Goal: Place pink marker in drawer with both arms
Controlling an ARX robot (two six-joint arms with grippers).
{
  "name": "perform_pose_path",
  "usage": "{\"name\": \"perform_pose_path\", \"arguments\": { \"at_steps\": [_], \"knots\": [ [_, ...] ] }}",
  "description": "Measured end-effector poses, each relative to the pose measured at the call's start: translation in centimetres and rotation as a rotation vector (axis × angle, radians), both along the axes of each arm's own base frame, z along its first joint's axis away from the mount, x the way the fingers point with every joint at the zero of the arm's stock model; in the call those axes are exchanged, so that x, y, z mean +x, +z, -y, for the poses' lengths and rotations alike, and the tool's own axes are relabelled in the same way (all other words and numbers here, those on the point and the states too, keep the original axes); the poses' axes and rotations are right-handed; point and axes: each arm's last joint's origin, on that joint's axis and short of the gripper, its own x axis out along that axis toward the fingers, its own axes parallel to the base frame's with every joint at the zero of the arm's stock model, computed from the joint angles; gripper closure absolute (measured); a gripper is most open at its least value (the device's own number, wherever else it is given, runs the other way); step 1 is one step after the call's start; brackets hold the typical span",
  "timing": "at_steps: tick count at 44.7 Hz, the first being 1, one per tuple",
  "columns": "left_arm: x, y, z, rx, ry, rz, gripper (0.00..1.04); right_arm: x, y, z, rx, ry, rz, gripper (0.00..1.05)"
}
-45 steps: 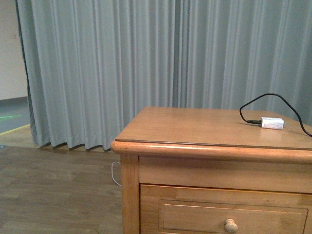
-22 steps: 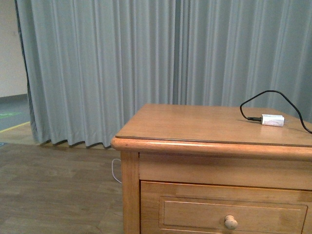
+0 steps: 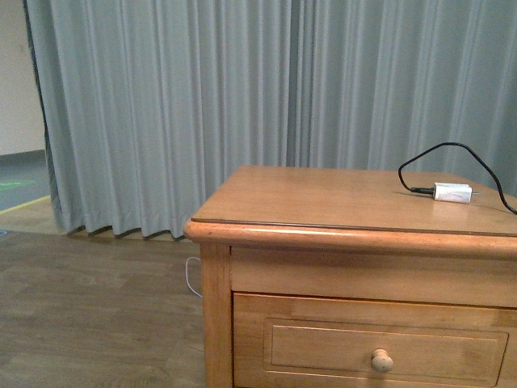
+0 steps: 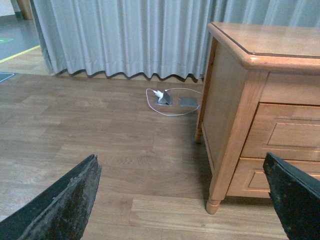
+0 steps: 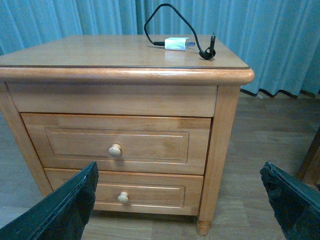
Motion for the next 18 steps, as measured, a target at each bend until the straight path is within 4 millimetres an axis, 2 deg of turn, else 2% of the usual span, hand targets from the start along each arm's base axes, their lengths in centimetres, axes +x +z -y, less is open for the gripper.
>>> {"name": "perform_pose_path", "arguments": {
  "at_steps": [18],
  "knots": [
    [0.00,0.00,0.00,0.000,0.000,0.000,0.06,0.00,0.00,0.00,0.000,0.000,0.000,0.08]
  ]
}}
